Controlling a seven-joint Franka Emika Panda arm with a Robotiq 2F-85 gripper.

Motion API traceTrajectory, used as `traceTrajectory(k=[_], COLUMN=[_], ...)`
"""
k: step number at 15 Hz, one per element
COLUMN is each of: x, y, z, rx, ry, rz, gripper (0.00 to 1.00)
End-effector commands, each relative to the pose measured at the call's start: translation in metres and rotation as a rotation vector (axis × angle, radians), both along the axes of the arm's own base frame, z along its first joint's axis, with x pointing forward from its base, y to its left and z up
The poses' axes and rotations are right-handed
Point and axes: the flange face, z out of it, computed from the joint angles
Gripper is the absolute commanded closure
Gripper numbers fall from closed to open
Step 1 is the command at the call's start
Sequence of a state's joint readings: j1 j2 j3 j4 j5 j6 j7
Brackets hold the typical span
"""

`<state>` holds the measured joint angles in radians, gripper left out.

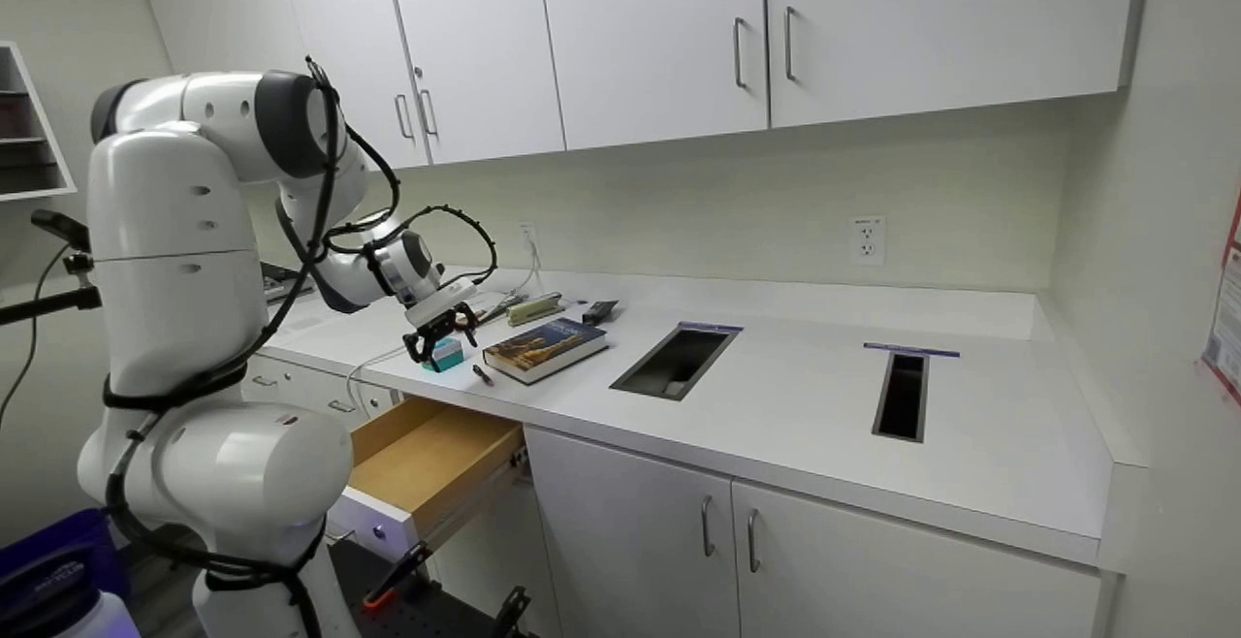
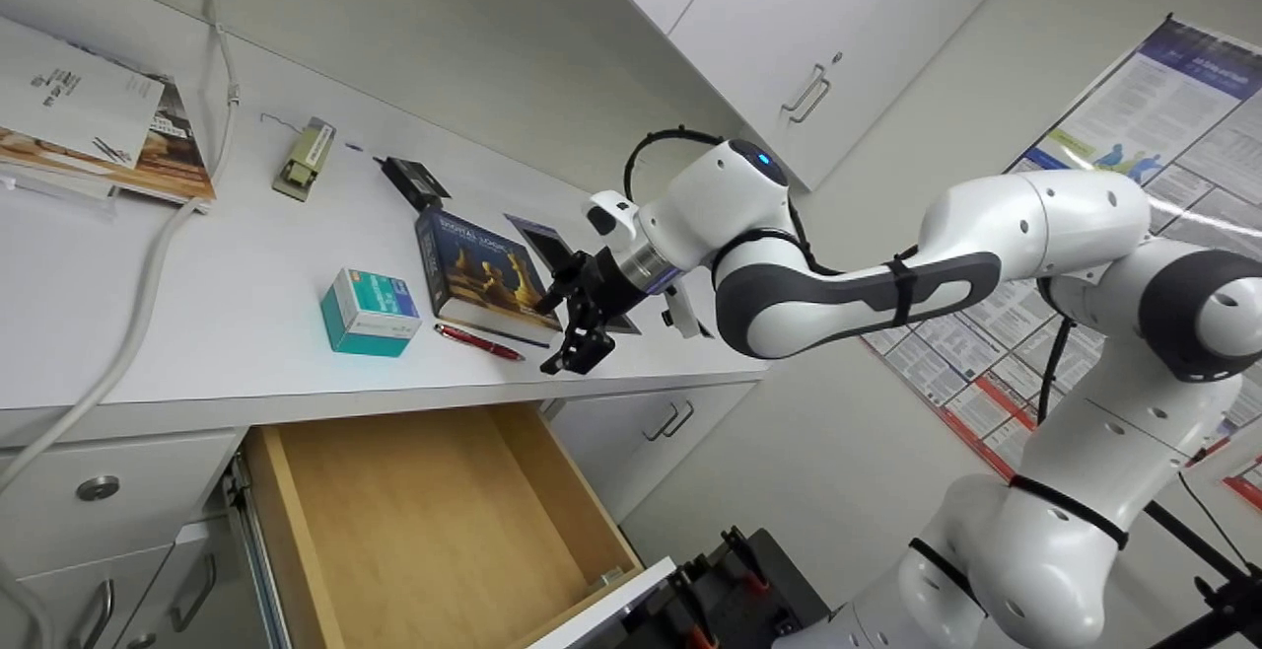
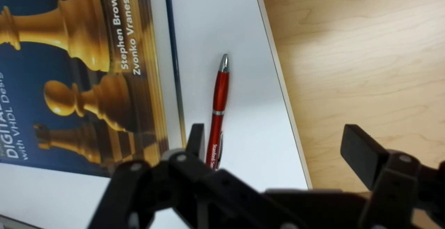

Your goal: Open the first drawer from the right and then put the pen inside it

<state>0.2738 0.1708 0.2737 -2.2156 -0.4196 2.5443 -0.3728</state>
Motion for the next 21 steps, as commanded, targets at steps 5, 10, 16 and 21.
traceTrajectory(k=[5, 10, 16, 21], x=[0.036, 0.052, 0.073, 0.086], y=[-0.002, 0.001, -0.003, -0.005], z=[-0.023, -0.046, -0.054, -0.057], rx=[0.044, 0.040, 0.082, 0.133], ry=[0.058, 0.064, 0.070, 0.105], rz=[-0.032, -0.032, -0.078, -0.130], gripper=[0.00, 0.00, 0.00, 0.00])
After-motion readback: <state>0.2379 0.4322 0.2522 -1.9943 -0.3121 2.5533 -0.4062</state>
